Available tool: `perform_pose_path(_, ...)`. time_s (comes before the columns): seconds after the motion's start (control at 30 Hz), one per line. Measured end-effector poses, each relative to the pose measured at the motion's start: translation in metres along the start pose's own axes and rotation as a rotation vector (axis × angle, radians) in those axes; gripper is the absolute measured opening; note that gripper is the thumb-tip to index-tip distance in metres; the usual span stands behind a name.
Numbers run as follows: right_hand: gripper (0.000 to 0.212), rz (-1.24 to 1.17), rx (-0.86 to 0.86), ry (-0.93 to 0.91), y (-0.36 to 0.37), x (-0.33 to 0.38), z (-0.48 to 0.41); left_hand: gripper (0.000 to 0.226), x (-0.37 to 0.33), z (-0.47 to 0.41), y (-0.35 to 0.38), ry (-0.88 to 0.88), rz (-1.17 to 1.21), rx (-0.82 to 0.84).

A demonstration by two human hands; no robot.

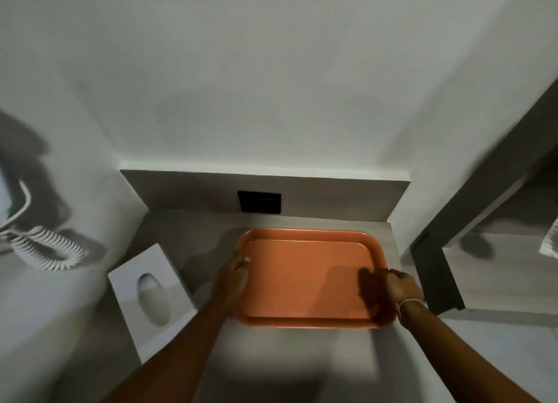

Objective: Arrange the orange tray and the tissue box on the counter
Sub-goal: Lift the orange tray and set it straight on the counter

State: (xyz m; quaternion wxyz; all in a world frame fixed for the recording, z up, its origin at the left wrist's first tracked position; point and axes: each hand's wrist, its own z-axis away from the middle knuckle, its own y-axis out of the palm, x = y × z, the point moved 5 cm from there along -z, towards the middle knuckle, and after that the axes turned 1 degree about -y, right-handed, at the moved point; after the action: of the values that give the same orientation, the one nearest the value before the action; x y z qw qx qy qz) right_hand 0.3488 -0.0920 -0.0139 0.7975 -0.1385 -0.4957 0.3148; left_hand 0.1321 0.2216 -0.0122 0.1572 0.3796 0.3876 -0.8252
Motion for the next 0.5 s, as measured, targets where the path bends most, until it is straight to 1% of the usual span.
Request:
perform_pose_path(0.13,0.022,-0.013,-0.044,0.02,0.016,0.012,-0.007,0.031,-0.003,-0.033,0.001,0.065,-0.099,0.059)
perform_pose_path(0.27,0.023,0.026,-0.051,0.047,0.028,0.017,-0.017,0.033,-0.009,-0.048,0.002,0.079,-0.17,0.072)
perform_pose_path(0.3,0.025,0.031,-0.053,0.04,0.031,0.018,-0.019,0.034,-0.007,-0.05,0.003,0.069,-0.181,0.086)
perform_pose_path(0.33,0.034,0.033,-0.062,0.032,0.033,0.019,-0.02,0.035,-0.005,-0.05,0.003,0.057,-0.186,0.102)
perform_pose_path(0.4,0.042,0.05,-0.09,0.021,0.036,0.021,-0.022,0.035,-0.001,-0.05,0.004,0.035,-0.182,0.136)
perform_pose_path(0.5,0.041,0.046,-0.108,0.02,0.038,0.019,-0.024,0.039,-0.003,-0.049,0.007,0.041,-0.192,0.173)
